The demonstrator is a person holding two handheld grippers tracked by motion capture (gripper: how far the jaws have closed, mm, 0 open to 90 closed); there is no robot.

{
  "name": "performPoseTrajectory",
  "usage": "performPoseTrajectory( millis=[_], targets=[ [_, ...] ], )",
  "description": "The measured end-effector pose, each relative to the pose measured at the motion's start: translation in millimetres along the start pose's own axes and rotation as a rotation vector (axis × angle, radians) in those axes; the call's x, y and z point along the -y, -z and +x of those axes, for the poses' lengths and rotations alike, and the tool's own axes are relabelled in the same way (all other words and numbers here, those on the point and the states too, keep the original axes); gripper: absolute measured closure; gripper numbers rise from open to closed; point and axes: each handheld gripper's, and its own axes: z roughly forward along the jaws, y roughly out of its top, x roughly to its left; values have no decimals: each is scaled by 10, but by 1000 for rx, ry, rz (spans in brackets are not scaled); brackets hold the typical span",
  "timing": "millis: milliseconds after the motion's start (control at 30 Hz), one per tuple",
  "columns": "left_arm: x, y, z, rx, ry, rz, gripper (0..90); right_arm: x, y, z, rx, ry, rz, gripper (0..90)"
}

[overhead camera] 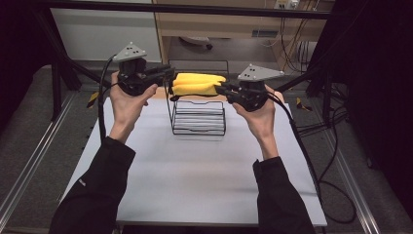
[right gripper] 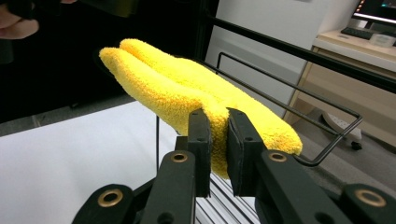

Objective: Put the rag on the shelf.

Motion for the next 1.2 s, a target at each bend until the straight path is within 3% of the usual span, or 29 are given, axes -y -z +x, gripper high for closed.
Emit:
performPoseTrajectory(
  millis=[67, 133, 300, 533, 700, 900, 967, 1100, 1200],
  targets=[
    [3, -88, 16, 3, 18, 36, 851, 8, 3, 2, -3, 3, -3, 809],
    [29, -146, 21, 35, 42, 60, 894, 17, 4, 4, -8, 4, -1, 805],
    [183, -243, -28, 41, 18, 129, 896, 54, -5, 8, -22, 17, 24, 793],
    [319, -269, -16, 49, 9, 154, 897, 98, -16, 26, -39, 18, 47, 712],
    [384, -266, -18, 53, 6, 141, 897, 64, 27, 22, -39, -9, -3, 562],
    [471, -282, -56, 40, -34, 157, 897, 47, 17, 31, -55, -53, -51, 513],
    [506, -293, -65, 37, -41, 166, 897, 52, 6, 45, -56, -57, -48, 539],
    [602, -318, -66, 38, -39, 172, 897, 132, -92, 79, -54, -68, 35, 799],
    [669, -335, -61, 41, -39, 172, 897, 223, -155, 87, -62, -92, 70, 900]
  ],
)
